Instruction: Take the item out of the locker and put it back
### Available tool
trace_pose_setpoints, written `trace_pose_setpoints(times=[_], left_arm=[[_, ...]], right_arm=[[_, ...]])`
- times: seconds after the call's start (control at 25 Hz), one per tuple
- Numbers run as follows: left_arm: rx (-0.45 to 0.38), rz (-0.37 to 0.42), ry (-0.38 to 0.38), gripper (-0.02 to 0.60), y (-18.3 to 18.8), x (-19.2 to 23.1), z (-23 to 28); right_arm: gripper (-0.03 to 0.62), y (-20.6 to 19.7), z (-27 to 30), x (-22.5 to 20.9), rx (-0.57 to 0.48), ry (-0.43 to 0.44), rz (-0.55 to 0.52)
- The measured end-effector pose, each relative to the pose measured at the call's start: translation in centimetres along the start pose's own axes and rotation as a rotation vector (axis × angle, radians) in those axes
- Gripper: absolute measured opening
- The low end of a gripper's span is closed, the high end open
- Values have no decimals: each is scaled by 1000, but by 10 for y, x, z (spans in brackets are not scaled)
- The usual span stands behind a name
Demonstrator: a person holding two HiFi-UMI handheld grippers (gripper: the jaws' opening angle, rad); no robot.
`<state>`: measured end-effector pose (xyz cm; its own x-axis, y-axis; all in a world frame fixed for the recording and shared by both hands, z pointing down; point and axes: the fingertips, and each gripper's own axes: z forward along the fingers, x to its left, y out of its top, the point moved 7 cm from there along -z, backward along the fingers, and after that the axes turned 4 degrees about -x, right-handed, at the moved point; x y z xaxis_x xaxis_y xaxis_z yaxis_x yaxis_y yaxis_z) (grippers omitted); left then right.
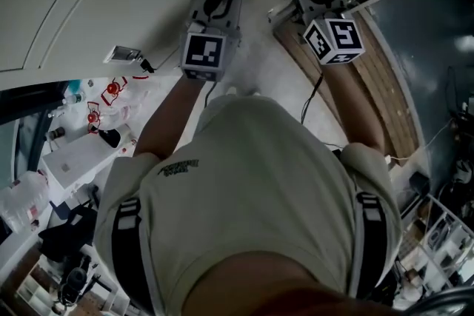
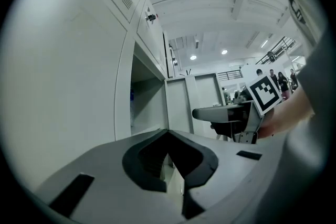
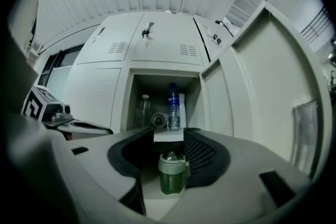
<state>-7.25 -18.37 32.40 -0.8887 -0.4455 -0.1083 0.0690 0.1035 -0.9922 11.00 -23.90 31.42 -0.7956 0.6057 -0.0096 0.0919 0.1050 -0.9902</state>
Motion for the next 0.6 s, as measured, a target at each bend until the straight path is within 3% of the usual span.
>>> trace_pose_setpoints(times=[0.24,0.6], left_arm=[[-59,12,-30,15,30,-7,-19],[-77,31,-49,15,41,-20,-50]], right_arm=[[106,26,-38,15,-43,-9,1],[64,34,-86,39,-37,-19,28]])
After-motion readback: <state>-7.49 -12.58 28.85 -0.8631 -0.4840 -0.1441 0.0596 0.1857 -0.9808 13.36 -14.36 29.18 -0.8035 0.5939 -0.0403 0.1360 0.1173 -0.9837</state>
